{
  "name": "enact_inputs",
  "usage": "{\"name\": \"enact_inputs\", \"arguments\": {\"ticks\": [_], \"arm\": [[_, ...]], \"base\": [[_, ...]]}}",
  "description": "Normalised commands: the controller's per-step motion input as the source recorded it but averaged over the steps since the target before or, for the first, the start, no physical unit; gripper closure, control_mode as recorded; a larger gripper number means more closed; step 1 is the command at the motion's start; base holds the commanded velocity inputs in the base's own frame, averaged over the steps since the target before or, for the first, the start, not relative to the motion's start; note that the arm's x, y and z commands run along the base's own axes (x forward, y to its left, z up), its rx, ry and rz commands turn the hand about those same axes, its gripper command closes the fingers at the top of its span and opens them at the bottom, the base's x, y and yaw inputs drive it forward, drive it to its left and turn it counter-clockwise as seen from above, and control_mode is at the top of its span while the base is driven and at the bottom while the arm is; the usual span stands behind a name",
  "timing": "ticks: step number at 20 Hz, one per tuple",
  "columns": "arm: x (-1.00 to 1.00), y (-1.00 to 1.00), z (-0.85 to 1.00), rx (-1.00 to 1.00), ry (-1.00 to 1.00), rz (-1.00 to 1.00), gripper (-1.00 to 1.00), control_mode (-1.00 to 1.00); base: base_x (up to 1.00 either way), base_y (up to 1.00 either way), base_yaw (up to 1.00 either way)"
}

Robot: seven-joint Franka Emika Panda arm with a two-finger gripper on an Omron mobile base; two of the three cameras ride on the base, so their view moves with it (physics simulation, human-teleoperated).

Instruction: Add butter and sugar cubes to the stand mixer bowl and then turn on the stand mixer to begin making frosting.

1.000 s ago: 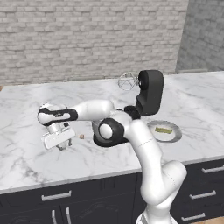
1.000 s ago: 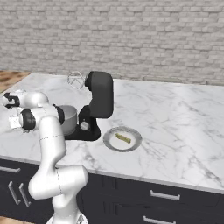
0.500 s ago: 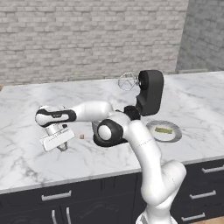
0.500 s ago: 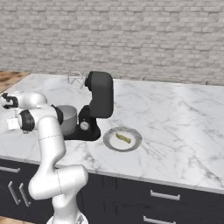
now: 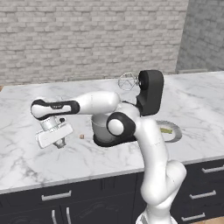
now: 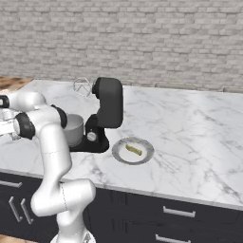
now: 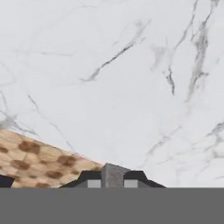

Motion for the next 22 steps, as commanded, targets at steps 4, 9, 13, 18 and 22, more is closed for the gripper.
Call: {"name": "enact_inputs", "arguments": {"ticks": [4, 9, 13, 18, 22], "arm": [[-0.18, -0.58, 0.97, 0.13, -0.16, -0.02, 1.00, -1.00], [0.00, -0.69, 0.77, 0.13, -0.19, -0.07, 1.00, -1.00], [0.00, -0.73, 0.67, 0.13, -0.14, -0.10, 1.00, -1.00], [0.06, -0.69, 0.31, 0.07, -0.08, -0.12, 1.00, -1.00], [0.30, -0.66, 0.01, 0.02, -0.10, -0.10, 1.00, -1.00]], "base": [[0.00, 0.00, 0.00], [0.00, 0.00, 0.00], [0.00, 0.00, 0.00], [0.00, 0.00, 0.00], [0.00, 0.00, 0.00]]}}
